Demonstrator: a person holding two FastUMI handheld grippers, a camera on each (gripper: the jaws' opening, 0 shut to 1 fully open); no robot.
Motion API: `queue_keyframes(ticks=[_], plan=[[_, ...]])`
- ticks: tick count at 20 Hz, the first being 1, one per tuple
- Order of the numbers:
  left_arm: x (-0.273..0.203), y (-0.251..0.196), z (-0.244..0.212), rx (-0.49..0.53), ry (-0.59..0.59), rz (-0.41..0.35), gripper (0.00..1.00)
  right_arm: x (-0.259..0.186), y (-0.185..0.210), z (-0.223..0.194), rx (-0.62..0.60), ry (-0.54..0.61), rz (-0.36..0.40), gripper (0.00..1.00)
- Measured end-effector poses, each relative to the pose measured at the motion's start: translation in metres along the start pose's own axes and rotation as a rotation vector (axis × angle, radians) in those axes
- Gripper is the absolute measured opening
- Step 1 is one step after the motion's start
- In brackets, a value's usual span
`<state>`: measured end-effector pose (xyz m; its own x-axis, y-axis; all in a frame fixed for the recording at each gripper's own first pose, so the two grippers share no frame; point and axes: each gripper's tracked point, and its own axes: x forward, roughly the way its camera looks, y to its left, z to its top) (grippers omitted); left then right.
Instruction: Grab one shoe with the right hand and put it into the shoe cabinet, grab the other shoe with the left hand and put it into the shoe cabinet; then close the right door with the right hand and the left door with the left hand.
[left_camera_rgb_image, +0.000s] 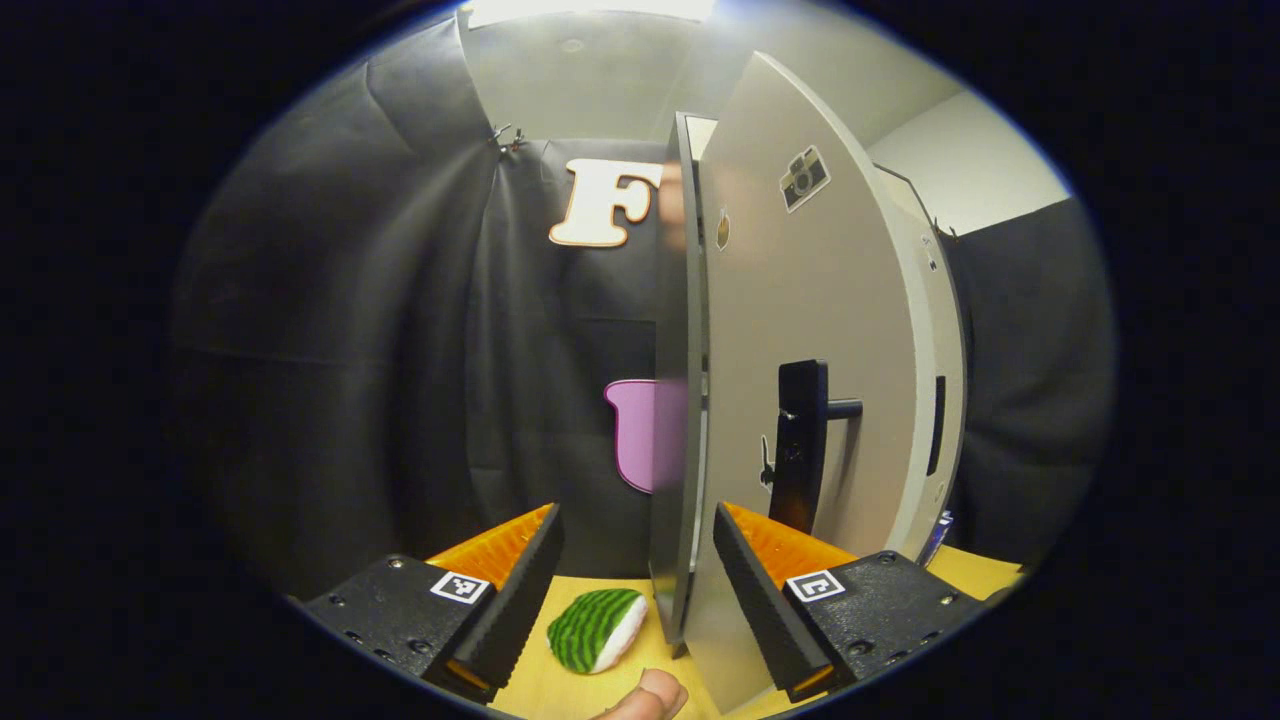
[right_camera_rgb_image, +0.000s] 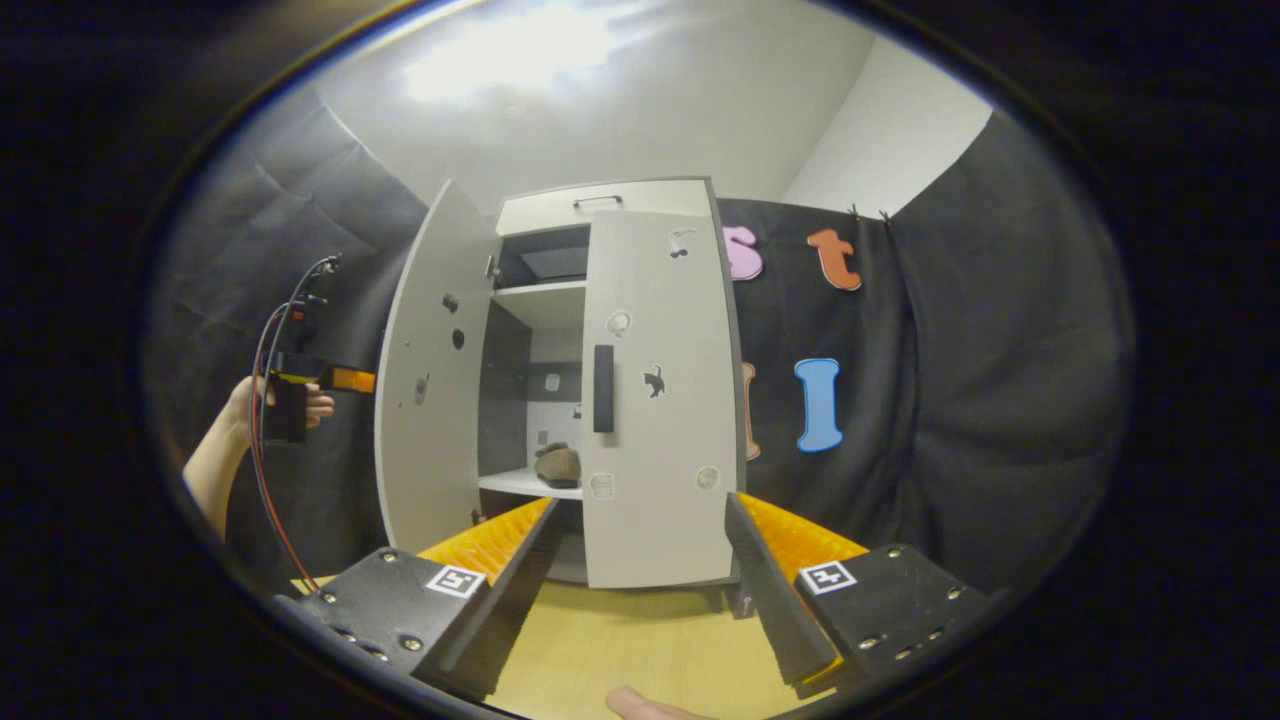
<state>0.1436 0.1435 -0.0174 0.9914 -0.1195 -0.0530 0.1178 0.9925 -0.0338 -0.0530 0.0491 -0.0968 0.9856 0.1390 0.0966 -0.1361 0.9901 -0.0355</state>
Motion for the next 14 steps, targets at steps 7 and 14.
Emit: queue_keyframes(ticks=[7, 14], plan=[[0.011, -0.039, -0.005, -0.06, 0.028, -0.073, 0.93, -0.001, -0.012, -0.007, 0.042, 0.025, -0.008, 0.98], [0.021, -0.044, -0.004, -0.051, 0.023, -0.056, 0.91, 0.002, -0.023, -0.009, 0.058, 0.027, -0.019, 0.98]])
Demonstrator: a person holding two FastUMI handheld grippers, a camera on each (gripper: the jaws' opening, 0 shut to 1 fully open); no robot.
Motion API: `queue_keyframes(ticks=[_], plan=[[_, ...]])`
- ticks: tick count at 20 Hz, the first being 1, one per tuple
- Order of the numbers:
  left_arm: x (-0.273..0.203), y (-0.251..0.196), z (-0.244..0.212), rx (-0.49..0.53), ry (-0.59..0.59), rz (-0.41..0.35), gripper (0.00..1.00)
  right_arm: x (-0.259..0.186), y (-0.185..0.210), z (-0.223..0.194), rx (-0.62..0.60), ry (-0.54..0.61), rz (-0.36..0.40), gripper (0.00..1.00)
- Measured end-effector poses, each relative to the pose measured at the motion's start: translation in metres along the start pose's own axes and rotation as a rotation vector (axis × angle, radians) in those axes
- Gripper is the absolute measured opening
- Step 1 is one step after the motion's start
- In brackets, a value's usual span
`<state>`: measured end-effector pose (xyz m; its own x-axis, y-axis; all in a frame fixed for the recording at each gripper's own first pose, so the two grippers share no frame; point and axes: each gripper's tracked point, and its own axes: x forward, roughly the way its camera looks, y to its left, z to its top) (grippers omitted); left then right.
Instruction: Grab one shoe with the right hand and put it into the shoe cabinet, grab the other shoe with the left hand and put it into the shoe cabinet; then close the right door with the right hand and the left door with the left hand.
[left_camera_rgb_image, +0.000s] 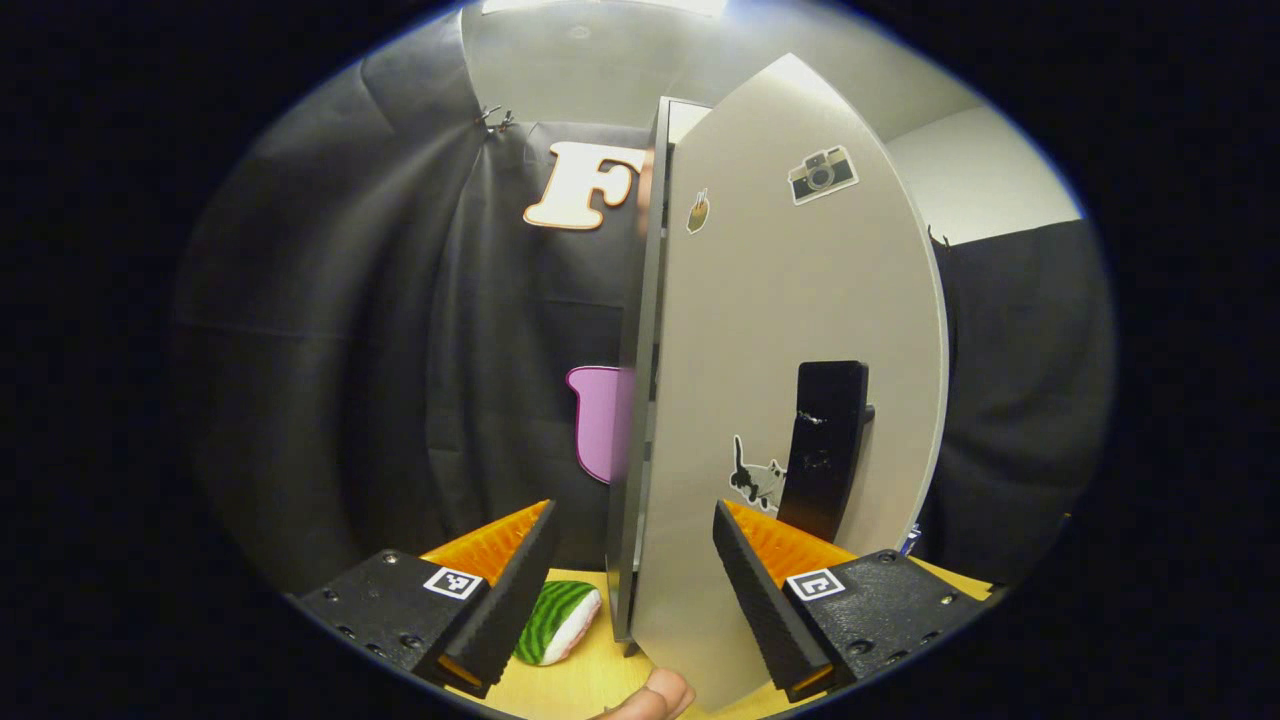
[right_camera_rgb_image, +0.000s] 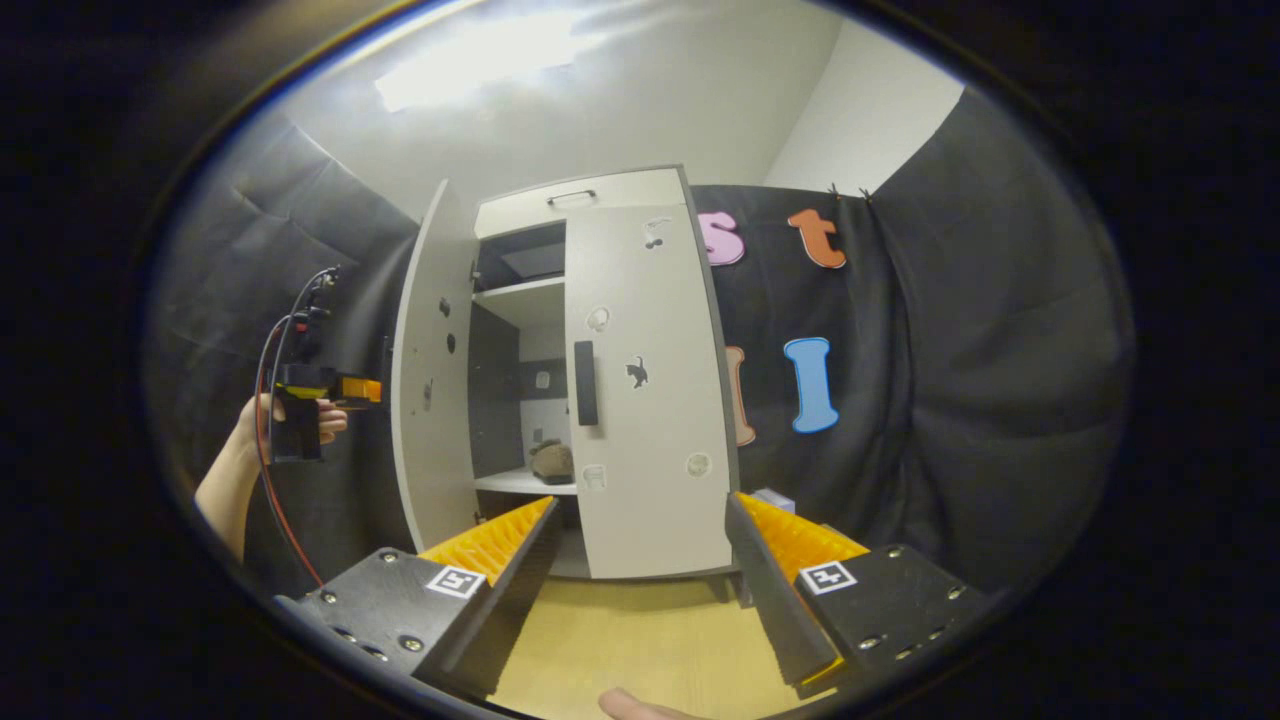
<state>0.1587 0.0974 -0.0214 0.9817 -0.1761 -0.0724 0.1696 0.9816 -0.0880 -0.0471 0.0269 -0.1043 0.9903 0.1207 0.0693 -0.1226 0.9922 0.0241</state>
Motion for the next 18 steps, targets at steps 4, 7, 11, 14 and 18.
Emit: queue_keyframes(ticks=[4, 7, 11, 14, 18], plan=[[0.007, -0.02, -0.003, -0.001, 0.007, -0.029, 0.95, 0.002, 0.003, 0.002, 0.002, -0.007, -0.002, 0.98], [0.018, -0.039, -0.009, -0.002, 0.023, -0.05, 0.95, 0.004, 0.0, 0.004, -0.027, -0.012, -0.021, 0.98], [0.033, -0.073, -0.026, -0.003, 0.06, -0.085, 0.95, 0.005, -0.001, 0.0, -0.049, -0.009, -0.034, 0.98], [0.029, -0.087, -0.037, -0.006, 0.081, -0.076, 0.95, 0.004, -0.008, -0.001, -0.075, -0.001, -0.064, 0.98], [0.018, -0.085, -0.027, 0.024, 0.043, -0.043, 0.92, 0.006, -0.015, -0.002, -0.075, 0.0, -0.076, 0.98]])
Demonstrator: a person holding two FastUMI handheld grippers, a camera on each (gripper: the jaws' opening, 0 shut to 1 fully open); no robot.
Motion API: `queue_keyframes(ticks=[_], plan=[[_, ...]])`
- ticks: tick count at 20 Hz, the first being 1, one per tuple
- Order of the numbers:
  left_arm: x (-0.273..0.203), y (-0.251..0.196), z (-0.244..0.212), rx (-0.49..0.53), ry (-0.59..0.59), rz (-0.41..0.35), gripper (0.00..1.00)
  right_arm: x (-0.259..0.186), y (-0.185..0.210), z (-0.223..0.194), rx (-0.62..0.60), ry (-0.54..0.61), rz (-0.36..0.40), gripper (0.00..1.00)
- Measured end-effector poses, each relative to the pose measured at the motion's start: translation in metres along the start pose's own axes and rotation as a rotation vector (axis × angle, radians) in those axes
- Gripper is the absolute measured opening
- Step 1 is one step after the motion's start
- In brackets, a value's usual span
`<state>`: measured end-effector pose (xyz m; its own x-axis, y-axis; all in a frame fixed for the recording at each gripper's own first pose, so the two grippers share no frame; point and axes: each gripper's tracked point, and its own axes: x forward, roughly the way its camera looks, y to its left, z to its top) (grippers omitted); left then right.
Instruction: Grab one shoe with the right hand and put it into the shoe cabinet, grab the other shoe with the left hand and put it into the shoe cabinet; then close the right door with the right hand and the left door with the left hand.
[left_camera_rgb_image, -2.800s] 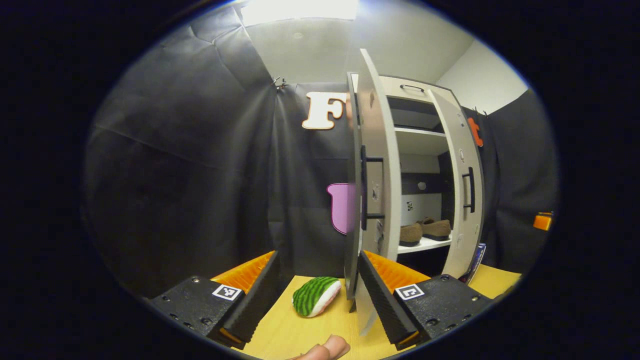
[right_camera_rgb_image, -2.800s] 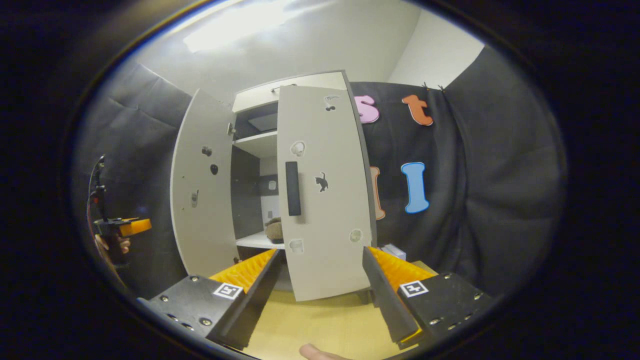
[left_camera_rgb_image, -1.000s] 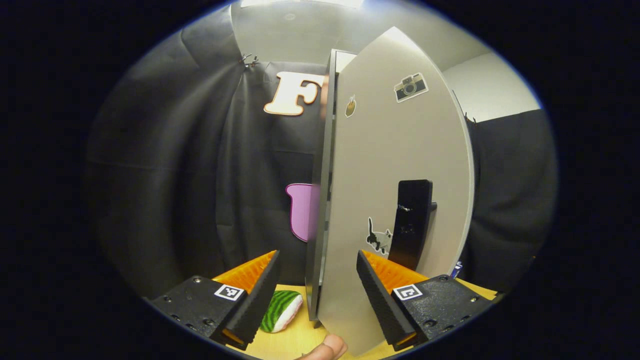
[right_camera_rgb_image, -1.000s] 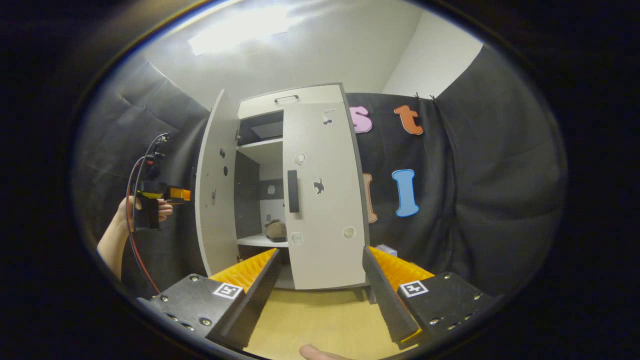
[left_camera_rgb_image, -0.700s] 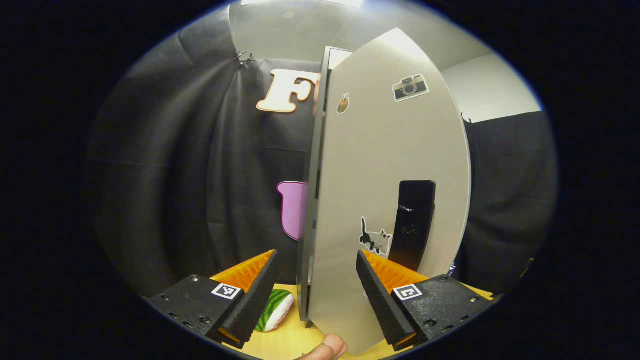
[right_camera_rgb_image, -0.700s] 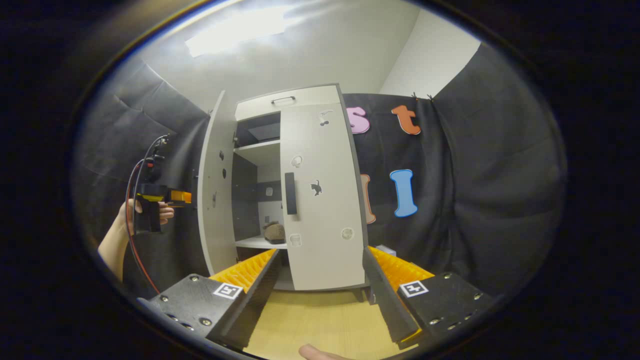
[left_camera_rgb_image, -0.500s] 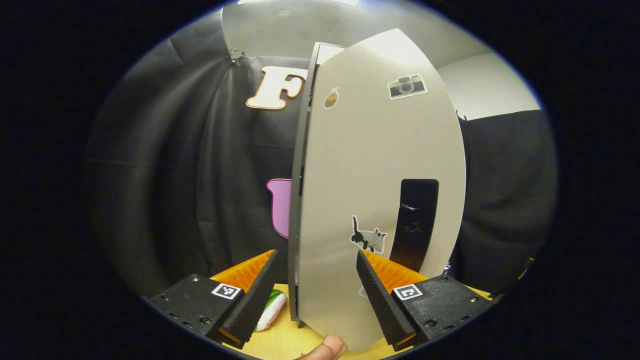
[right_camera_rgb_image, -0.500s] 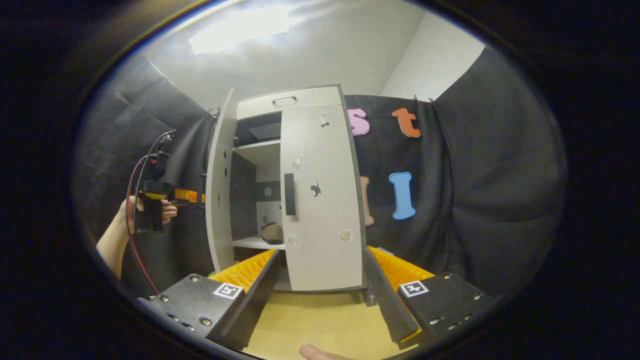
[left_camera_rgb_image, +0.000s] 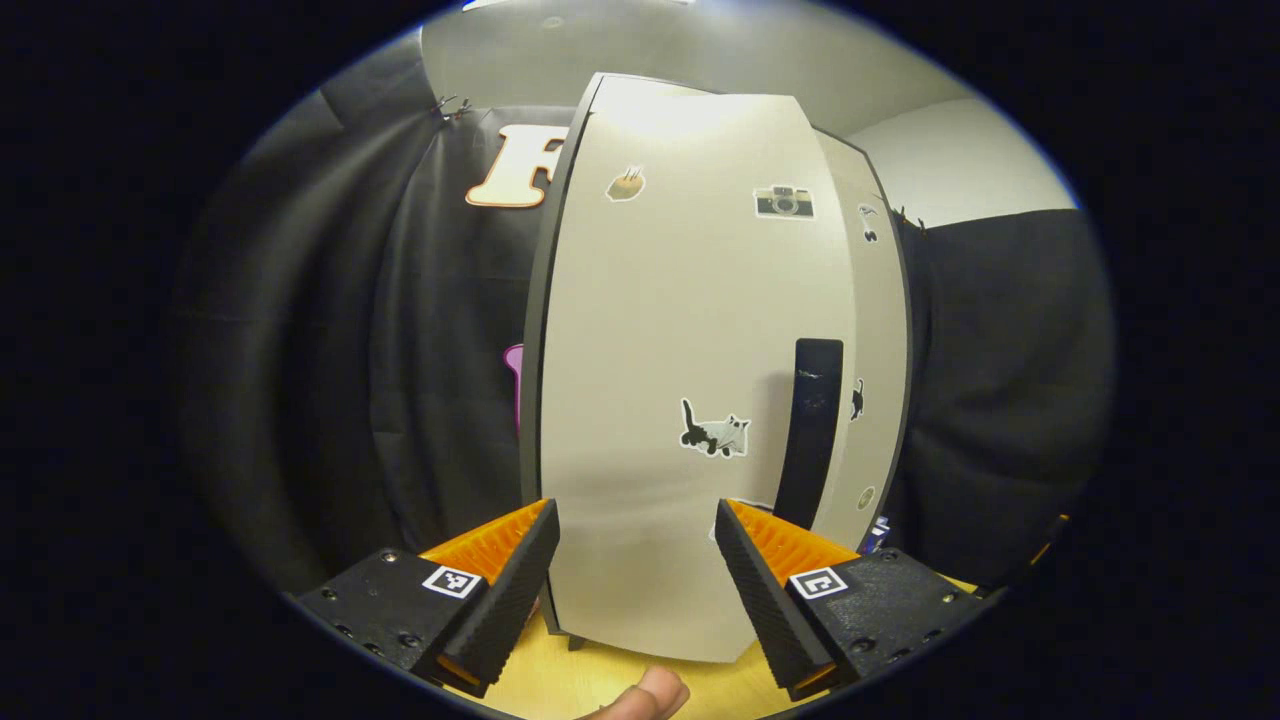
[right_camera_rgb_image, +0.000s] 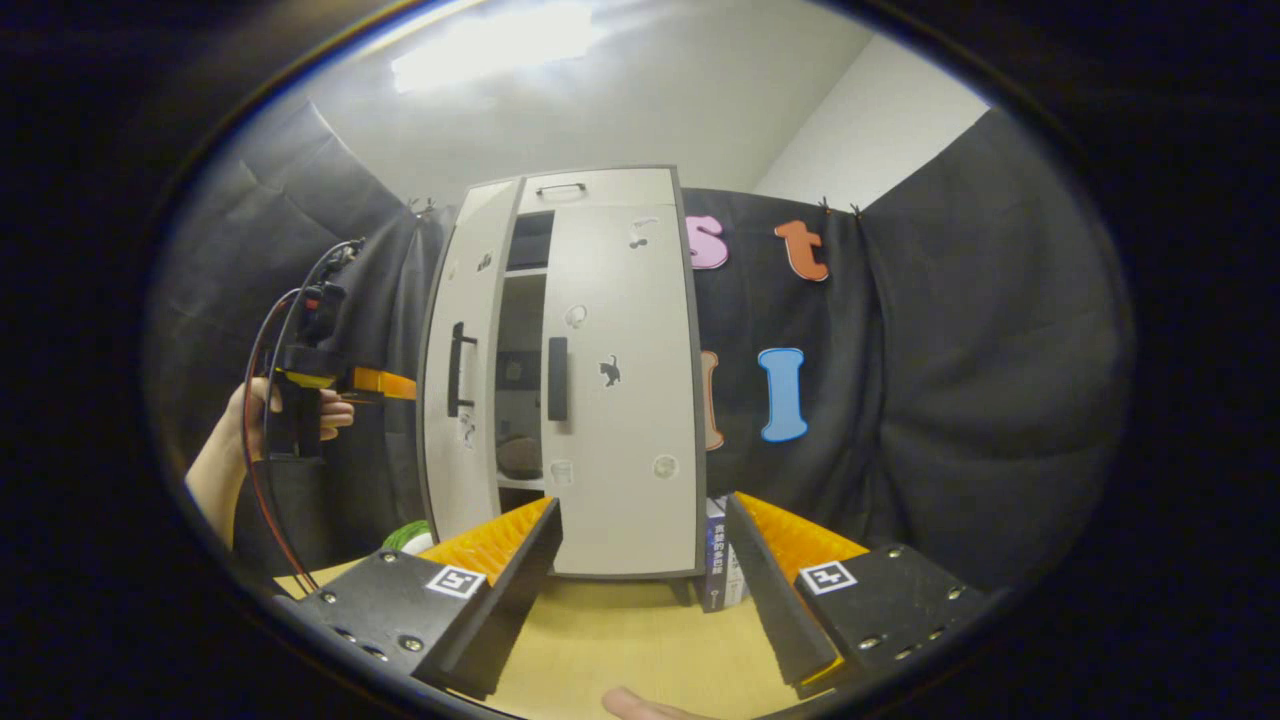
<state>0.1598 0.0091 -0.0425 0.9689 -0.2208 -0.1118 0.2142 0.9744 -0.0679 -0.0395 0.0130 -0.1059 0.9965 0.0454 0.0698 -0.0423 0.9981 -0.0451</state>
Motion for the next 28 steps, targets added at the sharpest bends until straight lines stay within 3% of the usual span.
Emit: queue_keyframes(ticks=[1, 2, 4, 10, 20, 21, 25, 28], plan=[[-0.005, -0.002, 0.003, 0.01, -0.011, 0.001, 1.0, 0.0, -0.001, 0.001, 0.005, 0.0, -0.002, 0.98], [-0.009, -0.003, 0.005, 0.01, -0.018, 0.005, 0.93, -0.001, -0.001, 0.001, 0.008, 0.0, -0.004, 0.98], [-0.02, -0.002, 0.003, 0.007, -0.01, 0.03, 0.97, -0.002, 0.001, 0.002, 0.013, 0.0, -0.003, 0.98], [-0.057, -0.01, 0.015, 0.046, -0.068, 0.05, 0.96, -0.001, 0.011, 0.008, 0.014, -0.011, 0.013, 0.98], [-0.11, -0.021, -0.008, 0.071, -0.054, 0.093, 0.93, -0.008, 0.022, 0.022, 0.044, -0.044, 0.023, 0.98], [-0.115, -0.025, -0.008, 0.066, -0.064, 0.09, 0.96, -0.008, 0.021, 0.021, 0.035, -0.042, 0.02, 0.98], [-0.131, -0.032, -0.012, 0.078, -0.077, 0.112, 0.93, -0.005, 0.027, 0.015, 0.043, -0.026, 0.015, 0.98], [-0.148, -0.043, -0.013, 0.111, -0.102, 0.124, 0.96, -0.001, 0.031, 0.012, 0.021, -0.014, 0.015, 0.98]])
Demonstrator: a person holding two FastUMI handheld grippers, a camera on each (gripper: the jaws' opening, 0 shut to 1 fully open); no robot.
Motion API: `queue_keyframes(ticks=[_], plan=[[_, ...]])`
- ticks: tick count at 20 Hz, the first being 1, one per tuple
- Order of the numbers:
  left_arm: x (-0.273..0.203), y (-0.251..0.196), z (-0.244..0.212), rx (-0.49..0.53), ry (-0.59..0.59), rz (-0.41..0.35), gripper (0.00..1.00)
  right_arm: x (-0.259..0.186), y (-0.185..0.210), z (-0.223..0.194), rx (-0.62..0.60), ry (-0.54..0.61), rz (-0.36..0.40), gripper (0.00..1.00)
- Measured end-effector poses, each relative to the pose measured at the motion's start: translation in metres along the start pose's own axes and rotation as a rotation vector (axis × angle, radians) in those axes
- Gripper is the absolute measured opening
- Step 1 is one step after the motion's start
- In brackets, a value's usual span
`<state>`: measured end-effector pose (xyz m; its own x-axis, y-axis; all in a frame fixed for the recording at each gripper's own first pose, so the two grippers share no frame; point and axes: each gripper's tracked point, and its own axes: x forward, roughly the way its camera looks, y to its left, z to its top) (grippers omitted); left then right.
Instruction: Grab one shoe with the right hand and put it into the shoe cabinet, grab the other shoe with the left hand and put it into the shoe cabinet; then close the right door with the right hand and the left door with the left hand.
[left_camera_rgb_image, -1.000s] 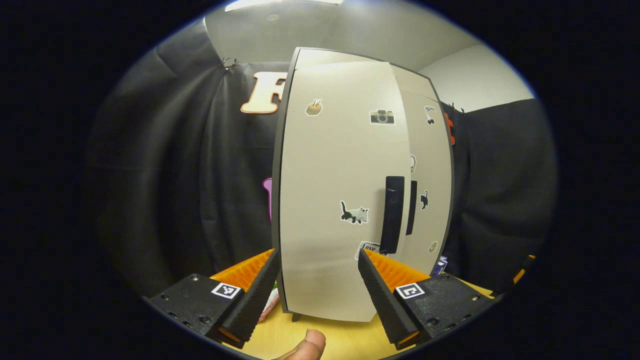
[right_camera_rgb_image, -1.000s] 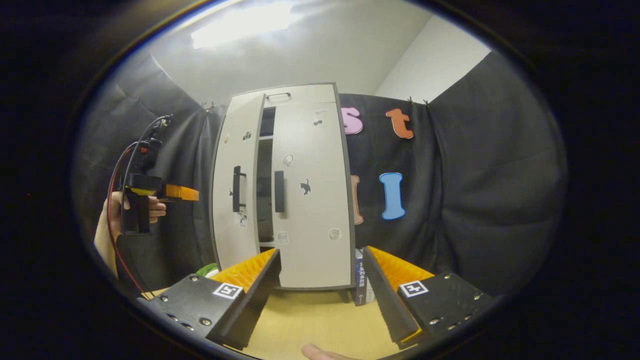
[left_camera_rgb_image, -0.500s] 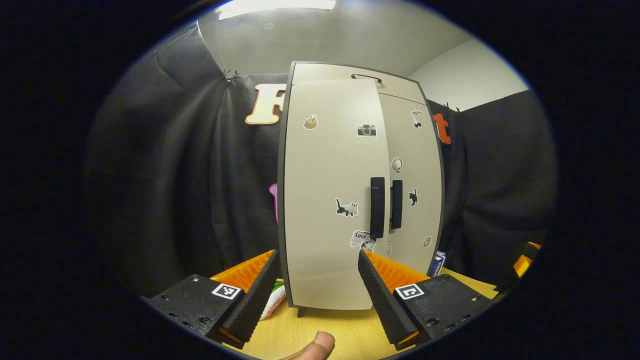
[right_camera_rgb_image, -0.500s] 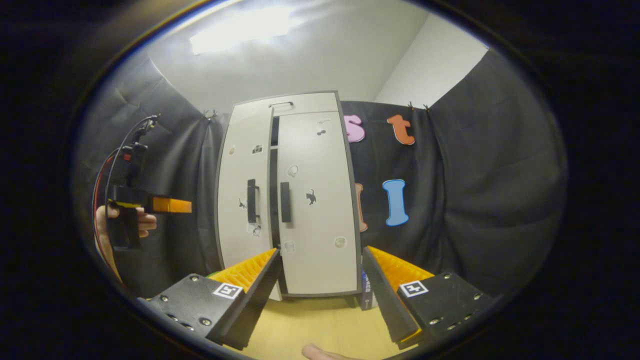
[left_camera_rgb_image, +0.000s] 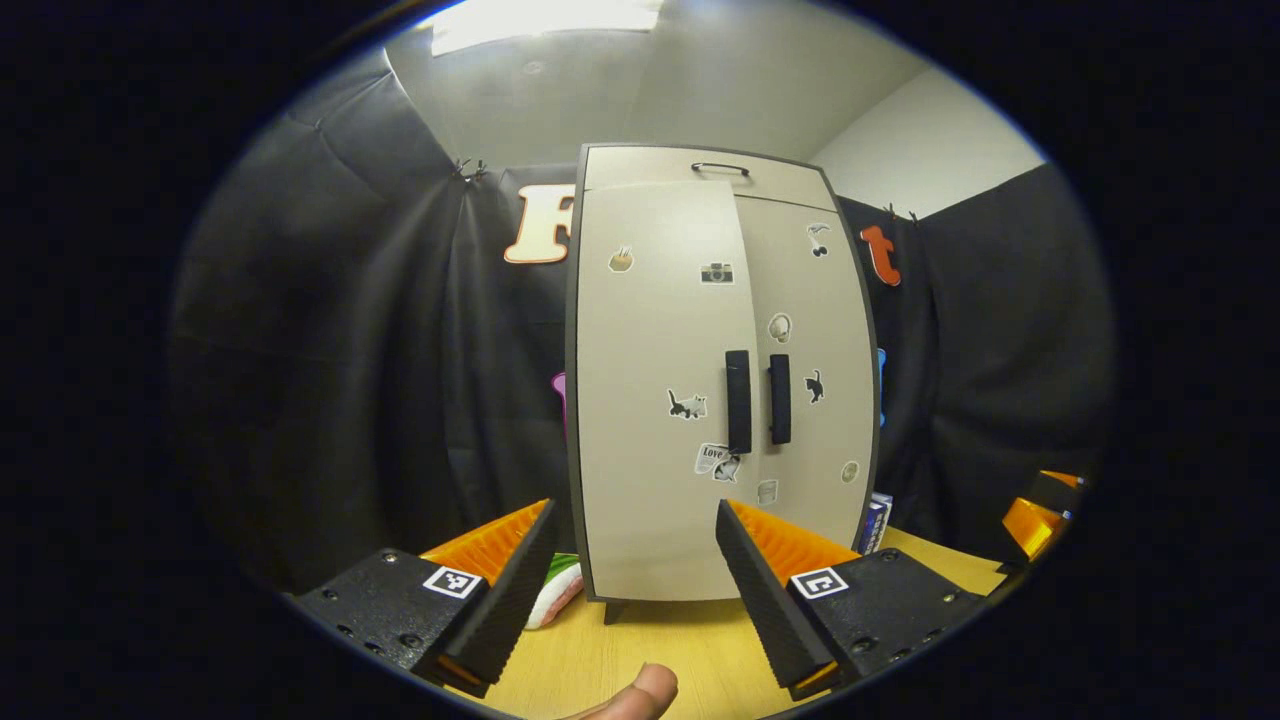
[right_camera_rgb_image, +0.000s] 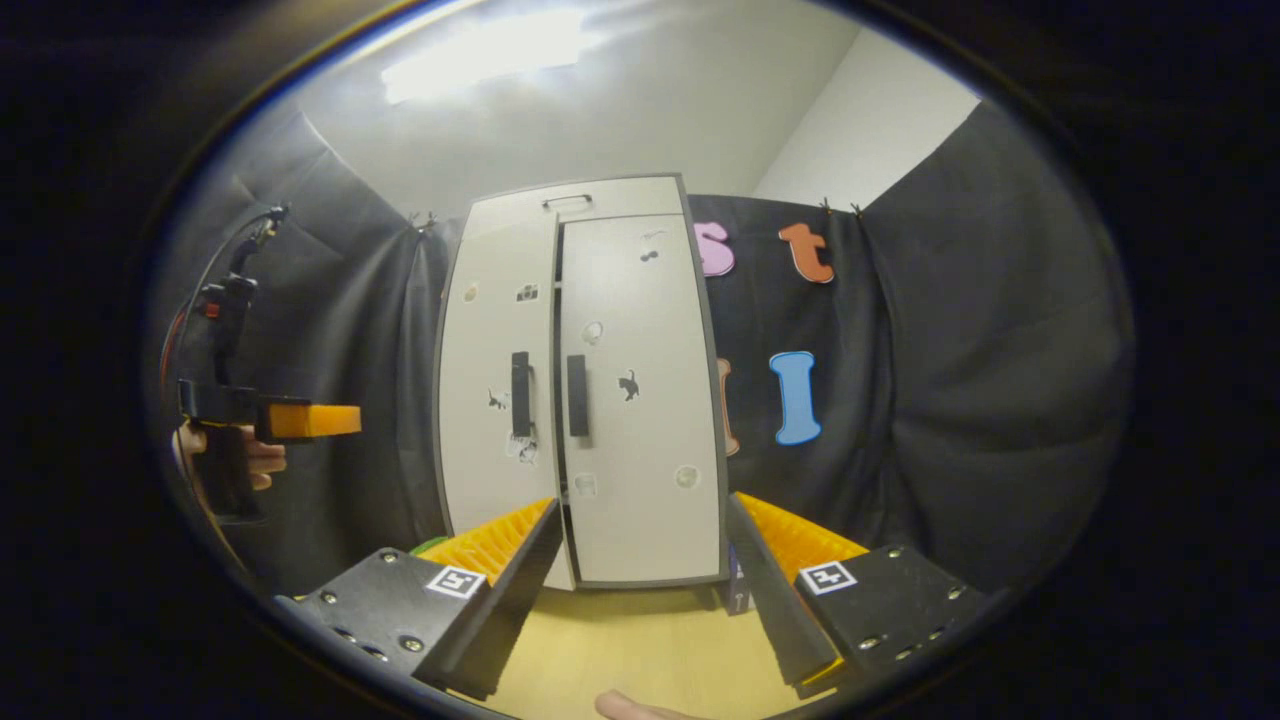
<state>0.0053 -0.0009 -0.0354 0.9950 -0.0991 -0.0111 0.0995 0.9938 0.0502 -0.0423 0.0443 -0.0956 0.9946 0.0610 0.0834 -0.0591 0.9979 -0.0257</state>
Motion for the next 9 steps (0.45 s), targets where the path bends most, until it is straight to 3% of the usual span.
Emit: queue_keyframes(ticks=[6, 9], plan=[[-0.025, -0.026, -0.004, 0.017, -0.015, -0.013, 0.96, 0.014, 0.006, -0.002, -0.007, 0.045, -0.004, 0.98], [-0.029, -0.027, -0.016, -0.018, -0.007, 0.022, 0.94, 0.026, 0.002, -0.002, -0.025, 0.082, -0.019, 0.98]])
